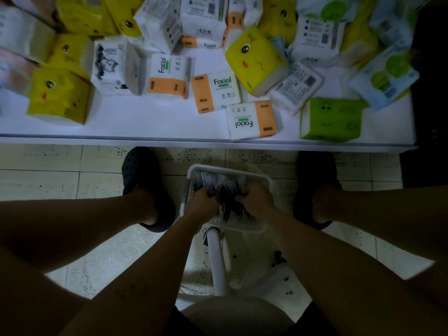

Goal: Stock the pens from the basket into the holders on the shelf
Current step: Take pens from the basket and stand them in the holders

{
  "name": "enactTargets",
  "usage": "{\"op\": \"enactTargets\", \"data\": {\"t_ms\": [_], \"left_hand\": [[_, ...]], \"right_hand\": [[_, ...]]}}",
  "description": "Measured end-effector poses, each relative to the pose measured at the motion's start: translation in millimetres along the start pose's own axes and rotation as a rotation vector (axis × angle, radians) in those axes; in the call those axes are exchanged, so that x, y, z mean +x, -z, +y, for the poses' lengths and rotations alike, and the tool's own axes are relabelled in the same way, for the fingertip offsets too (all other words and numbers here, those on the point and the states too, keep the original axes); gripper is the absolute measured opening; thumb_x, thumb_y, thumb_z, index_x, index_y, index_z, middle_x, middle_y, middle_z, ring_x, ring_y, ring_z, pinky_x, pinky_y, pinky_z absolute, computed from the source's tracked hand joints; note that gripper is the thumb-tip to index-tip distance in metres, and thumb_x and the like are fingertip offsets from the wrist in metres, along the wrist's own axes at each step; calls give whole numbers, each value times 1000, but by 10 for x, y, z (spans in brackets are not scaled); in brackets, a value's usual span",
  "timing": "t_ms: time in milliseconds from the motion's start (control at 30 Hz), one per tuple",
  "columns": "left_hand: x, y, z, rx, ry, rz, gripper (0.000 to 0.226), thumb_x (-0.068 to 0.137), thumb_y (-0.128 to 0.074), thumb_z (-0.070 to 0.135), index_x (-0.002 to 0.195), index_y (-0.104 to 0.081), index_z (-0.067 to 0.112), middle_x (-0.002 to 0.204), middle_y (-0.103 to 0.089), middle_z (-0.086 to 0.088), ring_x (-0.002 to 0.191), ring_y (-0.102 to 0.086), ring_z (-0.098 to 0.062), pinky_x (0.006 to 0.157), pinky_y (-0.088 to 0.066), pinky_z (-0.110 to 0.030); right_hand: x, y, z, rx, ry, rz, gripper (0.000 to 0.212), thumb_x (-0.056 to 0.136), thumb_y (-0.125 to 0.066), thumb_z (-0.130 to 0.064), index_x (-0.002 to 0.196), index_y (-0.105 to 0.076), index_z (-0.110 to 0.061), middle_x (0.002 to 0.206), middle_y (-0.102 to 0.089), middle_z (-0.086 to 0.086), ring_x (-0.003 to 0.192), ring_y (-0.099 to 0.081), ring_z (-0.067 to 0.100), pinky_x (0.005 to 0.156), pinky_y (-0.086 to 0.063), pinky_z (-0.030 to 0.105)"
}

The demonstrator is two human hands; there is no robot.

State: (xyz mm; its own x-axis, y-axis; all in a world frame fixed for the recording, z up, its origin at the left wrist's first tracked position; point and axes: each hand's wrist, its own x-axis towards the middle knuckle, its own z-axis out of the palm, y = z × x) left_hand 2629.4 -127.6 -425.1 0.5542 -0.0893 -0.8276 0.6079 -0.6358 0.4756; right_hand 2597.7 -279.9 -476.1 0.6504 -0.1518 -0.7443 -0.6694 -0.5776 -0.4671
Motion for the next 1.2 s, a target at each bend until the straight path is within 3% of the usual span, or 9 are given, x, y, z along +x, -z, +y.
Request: {"op": "enactTargets", "data": {"t_ms": [100, 233, 400, 467, 633, 767, 900, 1067, 1200], "left_hand": [[-73, 2, 50, -53, -10, -7, 19, 96, -43, 12, 107, -58, 6, 106, -62, -20, 91, -57, -28, 76, -49, -37], [-280, 48, 166, -100, -147, 26, 32, 104, -35, 31, 112, -56, 8, 101, -63, -13, 91, -61, -25, 73, -51, -34], [-540, 115, 292, -168, -250, 74, 11, 101, -45, 13, 102, -55, 14, 91, -62, -12, 78, -60, -22, 70, -55, -40], [-625, 130, 356, -163, -288, 106, 11, 97, -47, 4, 105, -54, 7, 96, -63, -15, 78, -59, -25, 74, -55, -44], [-906, 198, 633, -159, -519, 197, 13, 103, -42, 23, 112, -50, 28, 82, -65, 0, 56, -56, -5, 42, -41, -12], [-1188, 297, 851, -282, -648, 161, 21, 103, -43, 26, 109, -62, 19, 78, -60, -3, 49, -50, -5, 47, -43, -21], [-1475, 432, 1112, -355, -769, 179, 16, 100, -48, 18, 92, -60, 26, 87, -63, -3, 55, -58, -3, 51, -49, -20], [-1923, 653, 1493, -510, -902, 135, 13, 96, -57, 13, 108, -61, 16, 89, -63, -7, 76, -66, -17, 65, -59, -32], [-2359, 842, 1778, -585, -1065, 113, 31, 94, -58, 4, 121, -63, 20, 88, -60, -10, 81, -68, -29, 73, -60, -44]], "right_hand": [[-82, 155, -4, 108, 68, 142, 6, 84, -72, -17, 78, -71, -15, 83, -66, 2, 80, -60, 19, 68, -45, 24], [-183, 368, -113, 247, 91, 279, 31, 77, -74, -5, 75, -48, -22, 77, -55, -2, 78, -55, 19, 60, -42, 24], [-437, 468, -312, 388, 194, 305, 63, 84, -65, 4, 135, -44, -24, 85, -55, 7, 83, -58, 27, 73, -52, 41], [-555, 497, -387, 354, 263, 324, 52, 86, -64, 0, 130, -50, -25, 80, -58, 5, 79, -60, 25, 68, -51, 34], [-953, 712, -658, 442, 422, 393, 41, 89, -64, -4, 126, -55, -19, 73, -51, -7, 66, -52, 8, 56, -42, 10], [-1361, 1028, -924, 378, 558, 430, 46, 89, -66, -9, 131, -54, -25, 83, -54, -9, 66, -61, 15, 58, -52, 17], [-1684, 1318, -1144, 359, 672, 441, 55, 88, -69, -12, 139, -49, -23, 86, -54, -4, 65, -65, 24, 62, -58, 41], [-2077, 1669, -1439, 336, 807, 514, 55, 87, -69, -10, 134, -47, -30, 86, -56, -1, 60, -64, 17, 56, -57, 38], [-2431, 1939, -1724, 326, 931, 589, 52, 83, -74, -13, 100, -50, -56, 81, -60, -9, 62, -66, 14, 52, -51, 23]]}}
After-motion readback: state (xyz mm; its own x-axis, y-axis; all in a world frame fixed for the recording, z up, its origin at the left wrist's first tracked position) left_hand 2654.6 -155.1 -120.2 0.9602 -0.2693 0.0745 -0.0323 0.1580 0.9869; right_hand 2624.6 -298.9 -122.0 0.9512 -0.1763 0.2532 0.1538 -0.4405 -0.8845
